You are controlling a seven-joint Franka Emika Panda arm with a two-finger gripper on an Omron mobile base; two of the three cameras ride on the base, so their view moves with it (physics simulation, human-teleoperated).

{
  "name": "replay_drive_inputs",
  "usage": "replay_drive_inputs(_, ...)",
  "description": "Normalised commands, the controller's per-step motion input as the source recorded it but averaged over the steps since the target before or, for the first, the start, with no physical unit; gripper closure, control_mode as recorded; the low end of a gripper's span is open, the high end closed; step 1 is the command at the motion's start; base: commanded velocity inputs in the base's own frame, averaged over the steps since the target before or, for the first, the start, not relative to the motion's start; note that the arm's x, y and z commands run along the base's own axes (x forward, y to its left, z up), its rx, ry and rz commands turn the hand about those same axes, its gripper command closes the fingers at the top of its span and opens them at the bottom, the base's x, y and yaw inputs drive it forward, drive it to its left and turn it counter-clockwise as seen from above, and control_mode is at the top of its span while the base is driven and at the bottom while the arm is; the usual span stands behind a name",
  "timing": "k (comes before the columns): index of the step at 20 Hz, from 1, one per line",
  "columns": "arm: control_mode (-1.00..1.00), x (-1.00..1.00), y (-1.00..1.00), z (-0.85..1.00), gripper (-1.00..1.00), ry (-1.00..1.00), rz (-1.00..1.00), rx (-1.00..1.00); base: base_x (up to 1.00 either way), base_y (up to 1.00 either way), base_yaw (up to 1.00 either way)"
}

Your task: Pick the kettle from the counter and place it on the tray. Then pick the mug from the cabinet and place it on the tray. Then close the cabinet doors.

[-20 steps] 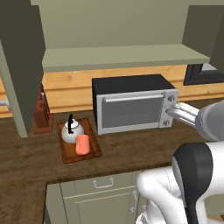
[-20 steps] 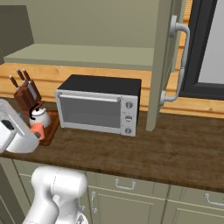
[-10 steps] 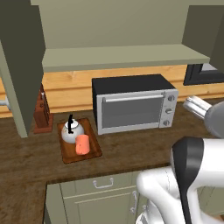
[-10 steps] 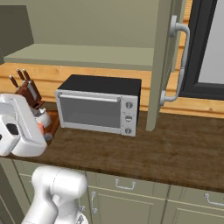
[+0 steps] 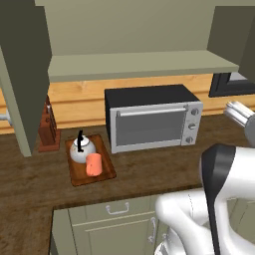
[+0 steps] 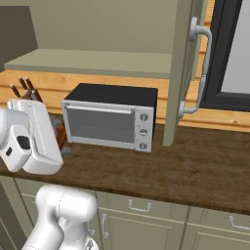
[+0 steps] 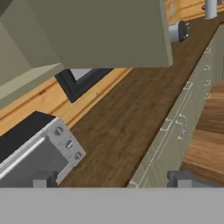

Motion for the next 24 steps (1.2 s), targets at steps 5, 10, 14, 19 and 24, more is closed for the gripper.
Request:
replay_drive_inputs(5, -1.0, 0.0, -0.21, 0.07, -1.0, -0.04, -0.12, 0.0, 0.0, 0.0, 0.0)
replay_drive_inputs(10, -1.0, -0.05, -0.29, 0.07, -1.0, -0.11, -0.11, 0.0, 0.0, 0.0, 0.0)
replay_drive_inputs(14, -1.0, -0.04, -0.49, 0.04, -1.0, -0.24, -0.17, -0.02, 0.0, 0.0, 0.0)
replay_drive_inputs(19, -1.0, 0.0, -0.55, 0.18, -1.0, -0.35, -0.23, 0.0, 0.0, 0.0, 0.0)
replay_drive_inputs(24, -1.0, -0.04, -0.66, 0.27, -1.0, -0.52, -0.14, 0.0, 0.0, 0.0, 0.0)
